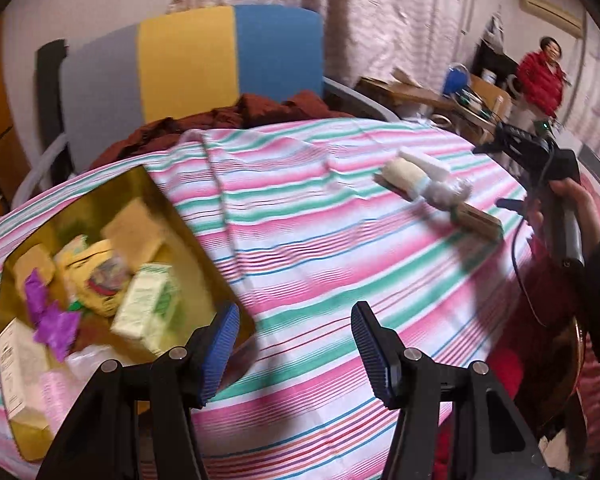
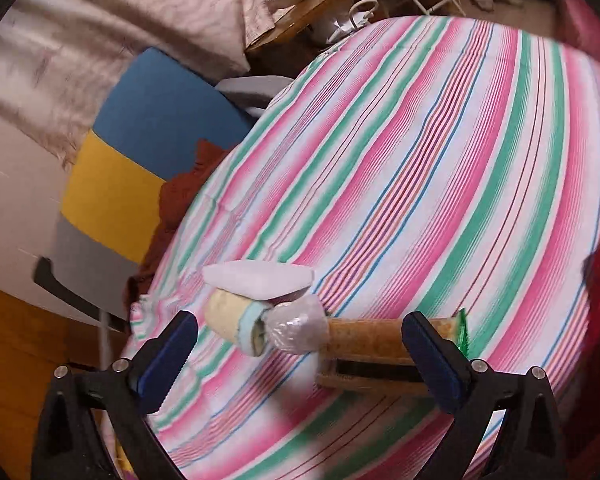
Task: Organize objects
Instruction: 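Move both tools back toward the remaining items on the cloth, then grasp the cream knitted roll with the left tool and lift it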
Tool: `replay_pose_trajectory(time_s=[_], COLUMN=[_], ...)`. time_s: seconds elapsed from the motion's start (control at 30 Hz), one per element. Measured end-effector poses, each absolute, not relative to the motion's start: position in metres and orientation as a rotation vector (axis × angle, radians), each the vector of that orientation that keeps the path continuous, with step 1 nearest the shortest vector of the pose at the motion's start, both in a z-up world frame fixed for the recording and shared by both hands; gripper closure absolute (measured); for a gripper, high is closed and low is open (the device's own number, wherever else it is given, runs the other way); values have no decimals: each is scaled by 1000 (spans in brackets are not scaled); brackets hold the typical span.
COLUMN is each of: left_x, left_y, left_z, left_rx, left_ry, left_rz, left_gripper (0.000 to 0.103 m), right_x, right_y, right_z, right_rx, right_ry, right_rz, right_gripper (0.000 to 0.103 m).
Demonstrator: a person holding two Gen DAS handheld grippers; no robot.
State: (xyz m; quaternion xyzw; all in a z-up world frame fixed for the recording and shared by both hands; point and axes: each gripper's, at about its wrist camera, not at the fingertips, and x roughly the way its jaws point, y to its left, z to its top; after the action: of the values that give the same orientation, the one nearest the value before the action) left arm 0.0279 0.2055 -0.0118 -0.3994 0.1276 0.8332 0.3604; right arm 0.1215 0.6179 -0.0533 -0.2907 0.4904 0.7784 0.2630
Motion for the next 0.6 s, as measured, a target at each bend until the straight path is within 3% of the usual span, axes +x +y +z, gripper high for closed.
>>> replay_pose_trajectory(time_s=[0.6], left_x=[-11], left_y=[363], left_z=[-22], left_rx=[-1100], left_ry=[288], left_rz=[1960], left_gripper=[41], right_x=[117], right_y=[612], right_z=[-54], right_rx=[-769], right_ry=[1362], right_rz=[2177], right_gripper=[0])
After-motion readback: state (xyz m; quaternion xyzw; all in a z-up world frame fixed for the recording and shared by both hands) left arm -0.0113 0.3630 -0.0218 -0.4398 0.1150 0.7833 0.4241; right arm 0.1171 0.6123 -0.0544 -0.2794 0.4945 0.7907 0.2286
